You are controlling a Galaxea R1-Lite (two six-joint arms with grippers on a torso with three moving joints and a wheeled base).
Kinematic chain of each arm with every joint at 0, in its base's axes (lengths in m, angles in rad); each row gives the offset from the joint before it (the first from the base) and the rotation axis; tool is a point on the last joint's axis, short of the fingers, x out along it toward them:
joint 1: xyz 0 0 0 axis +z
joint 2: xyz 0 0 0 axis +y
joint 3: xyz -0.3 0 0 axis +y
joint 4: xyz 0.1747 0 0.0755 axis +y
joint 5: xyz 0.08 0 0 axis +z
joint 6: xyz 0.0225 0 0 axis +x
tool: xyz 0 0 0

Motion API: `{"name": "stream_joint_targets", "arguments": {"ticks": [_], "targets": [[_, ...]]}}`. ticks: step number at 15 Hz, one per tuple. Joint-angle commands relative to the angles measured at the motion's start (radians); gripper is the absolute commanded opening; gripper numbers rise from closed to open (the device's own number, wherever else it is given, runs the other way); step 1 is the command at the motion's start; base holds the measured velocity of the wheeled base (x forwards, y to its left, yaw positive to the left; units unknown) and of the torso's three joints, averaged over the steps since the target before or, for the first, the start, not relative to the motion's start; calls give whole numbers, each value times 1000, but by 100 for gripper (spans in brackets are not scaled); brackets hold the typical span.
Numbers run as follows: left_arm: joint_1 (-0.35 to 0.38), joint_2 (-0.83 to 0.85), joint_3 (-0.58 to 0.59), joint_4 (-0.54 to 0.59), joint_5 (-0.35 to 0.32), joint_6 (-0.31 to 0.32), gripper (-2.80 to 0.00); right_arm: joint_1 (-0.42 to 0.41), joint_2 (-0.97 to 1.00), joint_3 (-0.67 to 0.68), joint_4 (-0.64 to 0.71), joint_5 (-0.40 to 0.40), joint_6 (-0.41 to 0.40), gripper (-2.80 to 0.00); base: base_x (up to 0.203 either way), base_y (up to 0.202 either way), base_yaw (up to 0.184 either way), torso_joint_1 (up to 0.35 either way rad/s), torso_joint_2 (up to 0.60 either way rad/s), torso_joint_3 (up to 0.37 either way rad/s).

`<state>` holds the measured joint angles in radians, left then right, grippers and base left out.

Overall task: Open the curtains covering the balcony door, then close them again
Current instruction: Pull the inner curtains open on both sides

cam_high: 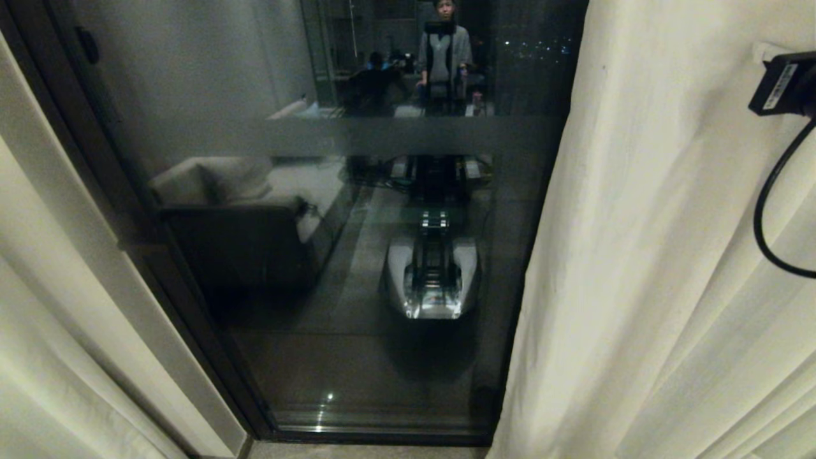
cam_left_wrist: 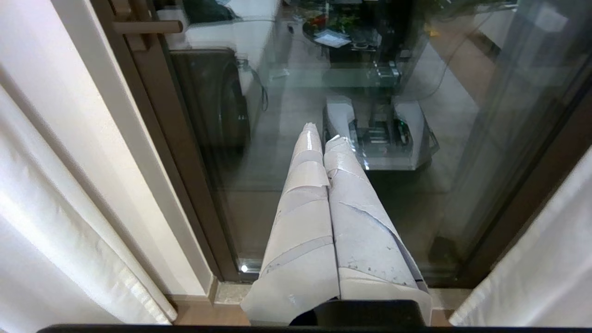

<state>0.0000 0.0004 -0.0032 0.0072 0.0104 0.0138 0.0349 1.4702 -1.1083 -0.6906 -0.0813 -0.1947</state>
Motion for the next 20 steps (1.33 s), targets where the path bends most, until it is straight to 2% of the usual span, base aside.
{"name": "stream_joint_targets", "arguments": {"ticks": [1,5,20], "targets": [[0,0,-1,0,-1,0,-280,0,-1,8,-13,0,-3,-280,0,0,0,0,0,0],[0,0,-1,4,-1,0,-280,0,-2,7,-17,-2,-2,-280,3,-79,5,-1,0,4],[0,0,-1,0,2,0,-280,-6,4,7,-41,-26,0,-280,0,-193,3,3,4,3]]}}
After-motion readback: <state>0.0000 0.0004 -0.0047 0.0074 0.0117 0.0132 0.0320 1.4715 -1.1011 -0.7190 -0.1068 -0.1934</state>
